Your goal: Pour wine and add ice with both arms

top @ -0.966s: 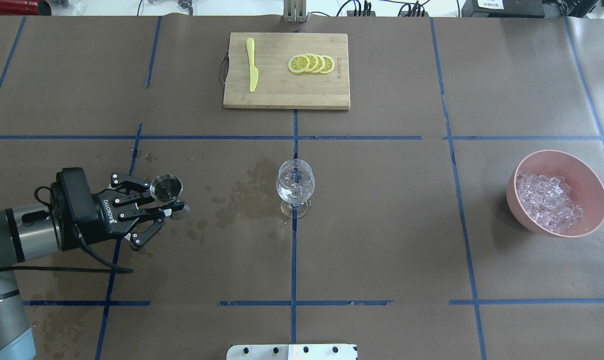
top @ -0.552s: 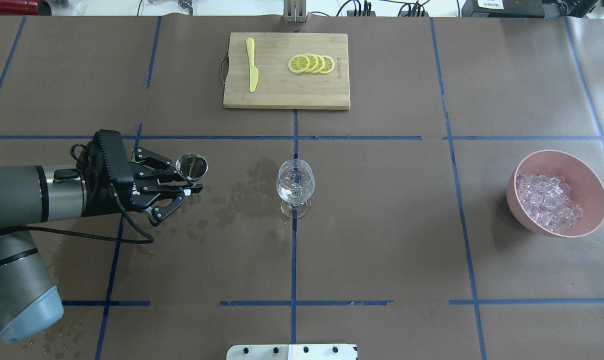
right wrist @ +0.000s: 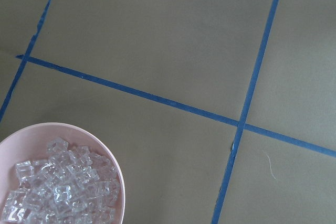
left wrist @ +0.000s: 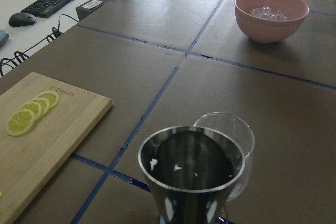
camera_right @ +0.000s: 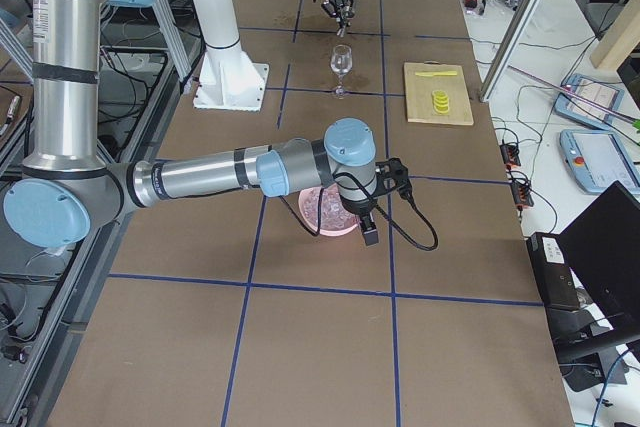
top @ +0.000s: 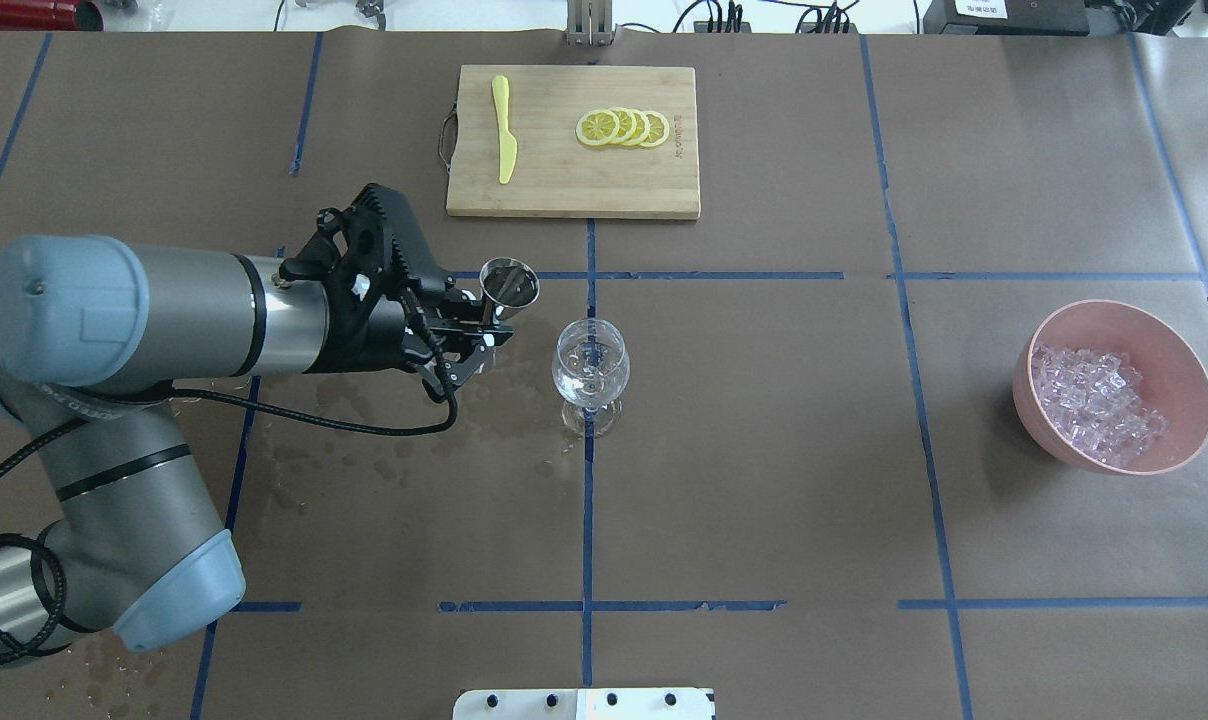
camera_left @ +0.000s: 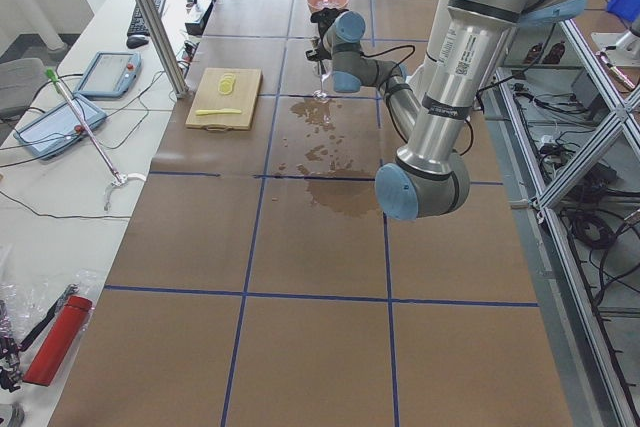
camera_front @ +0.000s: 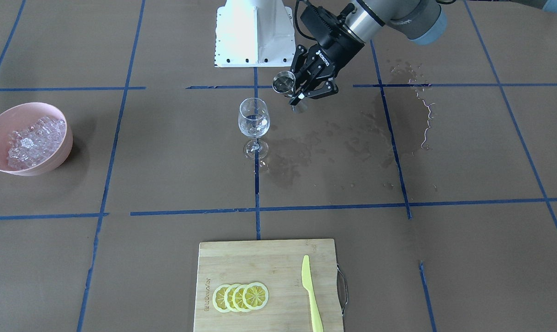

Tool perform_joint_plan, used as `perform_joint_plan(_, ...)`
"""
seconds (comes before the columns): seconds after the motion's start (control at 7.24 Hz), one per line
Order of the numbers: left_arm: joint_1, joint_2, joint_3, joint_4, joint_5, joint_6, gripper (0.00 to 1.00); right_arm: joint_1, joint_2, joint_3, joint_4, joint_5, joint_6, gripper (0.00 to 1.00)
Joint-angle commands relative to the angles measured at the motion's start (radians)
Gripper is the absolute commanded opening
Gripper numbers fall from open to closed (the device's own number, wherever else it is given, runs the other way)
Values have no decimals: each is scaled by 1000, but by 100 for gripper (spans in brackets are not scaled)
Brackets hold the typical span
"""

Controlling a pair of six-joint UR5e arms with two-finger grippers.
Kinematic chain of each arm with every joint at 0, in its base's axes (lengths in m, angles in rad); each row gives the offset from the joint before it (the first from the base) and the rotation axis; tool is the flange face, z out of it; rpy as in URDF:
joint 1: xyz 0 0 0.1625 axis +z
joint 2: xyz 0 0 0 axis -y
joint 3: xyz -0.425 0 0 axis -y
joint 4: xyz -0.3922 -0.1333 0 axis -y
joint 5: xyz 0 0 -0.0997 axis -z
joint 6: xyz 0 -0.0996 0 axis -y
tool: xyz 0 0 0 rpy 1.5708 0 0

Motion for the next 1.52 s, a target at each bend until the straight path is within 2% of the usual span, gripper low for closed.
perform_joint_plan(0.0,18,-34,2,73,1,1,0,0,-2,-1,-1,2,1,100)
perform_joint_plan(0.97,64,-61,0,233,7,45,0,0,-4,-12,-1,2,1,100)
perform_joint_plan(1.38,67,-150,-1,449,8,73,0,0,-2,-19,-1,2,0,100)
